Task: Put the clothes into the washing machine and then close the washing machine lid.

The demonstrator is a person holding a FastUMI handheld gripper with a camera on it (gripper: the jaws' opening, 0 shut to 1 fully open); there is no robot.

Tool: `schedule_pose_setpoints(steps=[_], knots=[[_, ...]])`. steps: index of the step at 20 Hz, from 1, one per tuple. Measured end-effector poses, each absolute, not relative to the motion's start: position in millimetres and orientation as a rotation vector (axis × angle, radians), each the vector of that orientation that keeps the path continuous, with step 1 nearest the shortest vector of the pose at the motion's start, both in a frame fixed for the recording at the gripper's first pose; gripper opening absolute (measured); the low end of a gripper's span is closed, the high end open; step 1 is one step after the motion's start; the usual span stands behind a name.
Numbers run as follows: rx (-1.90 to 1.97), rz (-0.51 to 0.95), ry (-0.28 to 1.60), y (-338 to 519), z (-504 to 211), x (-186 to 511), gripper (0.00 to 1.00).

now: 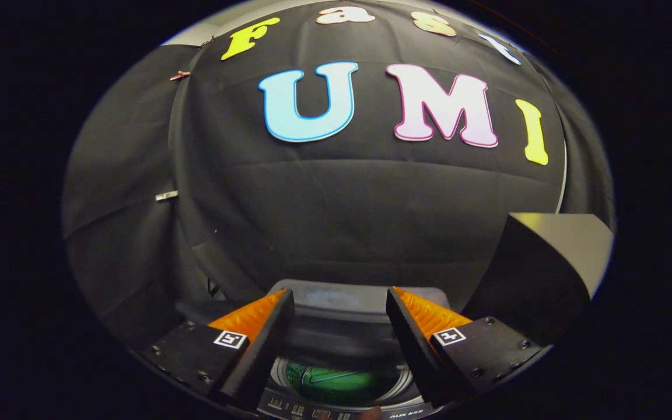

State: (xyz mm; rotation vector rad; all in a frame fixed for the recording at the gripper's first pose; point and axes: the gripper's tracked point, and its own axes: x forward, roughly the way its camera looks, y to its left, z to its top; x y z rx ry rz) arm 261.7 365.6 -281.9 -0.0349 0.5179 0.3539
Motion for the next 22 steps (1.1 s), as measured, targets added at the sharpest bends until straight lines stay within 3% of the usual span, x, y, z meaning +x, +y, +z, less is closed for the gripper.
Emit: schedule_pose_setpoints(steps=[13,22], knots=[[0.141,0.3,0.503,293,-282,181,1.0],[0.124,0.282,0.339,248,-219,150,1.0]])
